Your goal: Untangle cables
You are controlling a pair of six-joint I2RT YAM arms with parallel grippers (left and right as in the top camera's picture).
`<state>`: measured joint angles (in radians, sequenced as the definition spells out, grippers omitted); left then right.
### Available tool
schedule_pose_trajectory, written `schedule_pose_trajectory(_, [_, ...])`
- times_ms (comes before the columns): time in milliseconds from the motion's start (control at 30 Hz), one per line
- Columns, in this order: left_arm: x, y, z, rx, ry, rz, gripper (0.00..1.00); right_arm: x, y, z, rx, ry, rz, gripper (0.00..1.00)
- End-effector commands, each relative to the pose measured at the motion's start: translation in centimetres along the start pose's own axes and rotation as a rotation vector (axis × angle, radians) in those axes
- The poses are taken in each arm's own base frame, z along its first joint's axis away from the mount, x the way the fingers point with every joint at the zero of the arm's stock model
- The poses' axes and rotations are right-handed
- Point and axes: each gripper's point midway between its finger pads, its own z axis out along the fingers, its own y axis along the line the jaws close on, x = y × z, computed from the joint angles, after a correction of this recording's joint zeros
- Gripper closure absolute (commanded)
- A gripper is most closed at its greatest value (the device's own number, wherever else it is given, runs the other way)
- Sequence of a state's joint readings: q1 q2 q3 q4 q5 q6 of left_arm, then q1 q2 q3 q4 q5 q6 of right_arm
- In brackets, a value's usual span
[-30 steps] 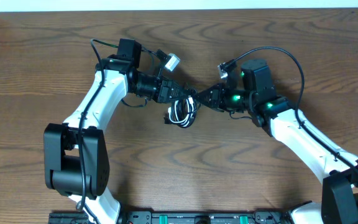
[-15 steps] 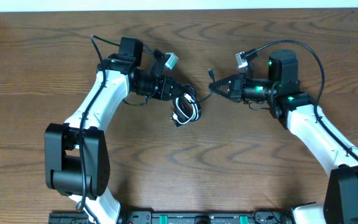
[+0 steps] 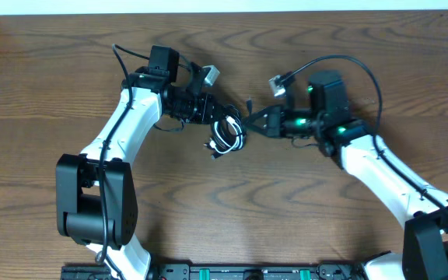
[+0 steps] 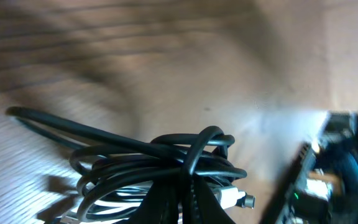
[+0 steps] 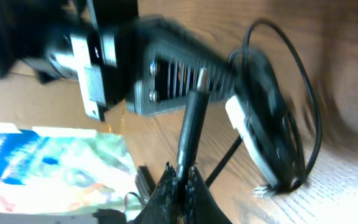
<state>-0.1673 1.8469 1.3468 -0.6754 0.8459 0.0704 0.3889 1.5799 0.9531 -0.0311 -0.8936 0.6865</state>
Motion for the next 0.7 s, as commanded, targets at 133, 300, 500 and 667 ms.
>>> schedule_pose_trajectory(133, [-0.1, 2.0, -0.2, -0.111, -0.012, -0.114, 0.92, 1.4, -3.7, 2.9, 0.425, -0.113, -0.133, 0.99])
schedule_pose_trajectory(300, [-0.1, 1.9, -0.2, -0.109, -0.02, -0.25, 0.93, 1.9, -4.1, 3.8, 0.546, -0.151, -0.247, 0.99])
schedule_pose_trajectory(500, [-0.1, 1.2, -0.2, -0.068, -0.015, -0.266, 0.93, 1.9, -4.8, 6.2, 0.582, -0.187, -0.299, 0.99])
schedule_pose_trajectory(667, [-0.1, 1.2, -0.2, -0.069, -0.015, -0.266, 0.93, 0.8, -4.9, 6.8, 0.562, -0.203, -0.372, 0.95])
